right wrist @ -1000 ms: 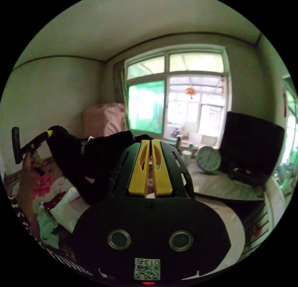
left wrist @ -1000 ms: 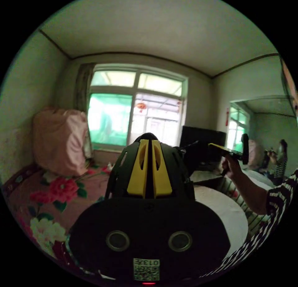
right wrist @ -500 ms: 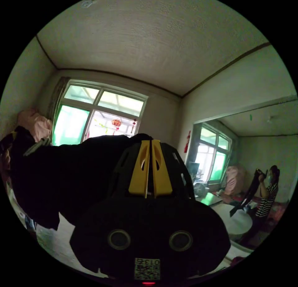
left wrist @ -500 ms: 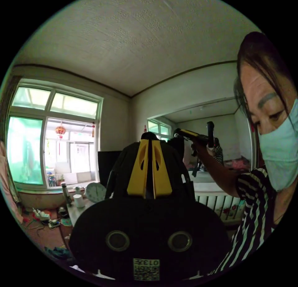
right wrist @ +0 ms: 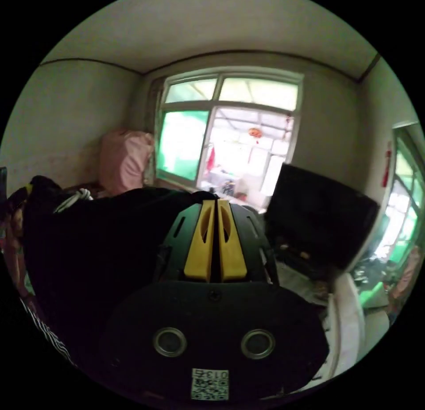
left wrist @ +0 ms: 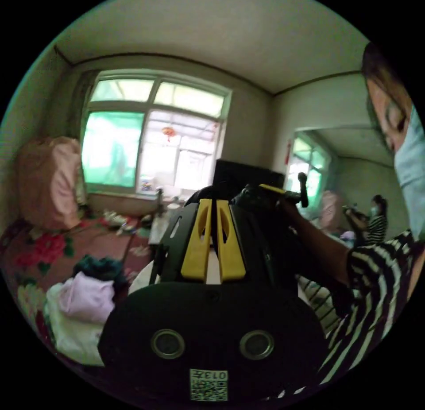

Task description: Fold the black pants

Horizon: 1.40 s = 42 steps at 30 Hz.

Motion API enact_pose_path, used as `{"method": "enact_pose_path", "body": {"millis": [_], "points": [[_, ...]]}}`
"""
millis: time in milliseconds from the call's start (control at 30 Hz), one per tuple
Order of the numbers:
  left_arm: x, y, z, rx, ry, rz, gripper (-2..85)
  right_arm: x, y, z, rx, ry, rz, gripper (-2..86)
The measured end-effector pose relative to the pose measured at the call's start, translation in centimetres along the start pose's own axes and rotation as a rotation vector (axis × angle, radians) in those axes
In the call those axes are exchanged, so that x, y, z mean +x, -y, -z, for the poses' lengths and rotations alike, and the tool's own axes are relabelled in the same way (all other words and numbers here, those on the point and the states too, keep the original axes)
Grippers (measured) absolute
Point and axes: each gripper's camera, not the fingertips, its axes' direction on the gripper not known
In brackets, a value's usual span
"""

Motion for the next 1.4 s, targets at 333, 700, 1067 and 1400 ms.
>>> {"method": "enact_pose_path", "body": {"millis": [333,700,1067,1400], "points": [[-9.8,-23.4,-14.5,-0.760,0.553,0.238,4.1,-7.1,-17.8,-24.2,-0.545,0.515,-0.149,9.7],[-8.7,-21.7,-28.4,-0.674,0.403,0.004,13.5,6.9,-39.0,-6.0,-0.790,-0.082,-0.511,12.2],[-5.5,-27.7,-47.1,-0.917,0.306,-0.114,13.1,3.4,-51.8,-2.3,-1.045,-0.211,-0.629,12.5],[-4.3,-31.1,-50.4,-0.984,0.387,-0.208,3.2,4.4,-54.2,-6.5,-1.128,-0.231,-0.596,2.0]]}}
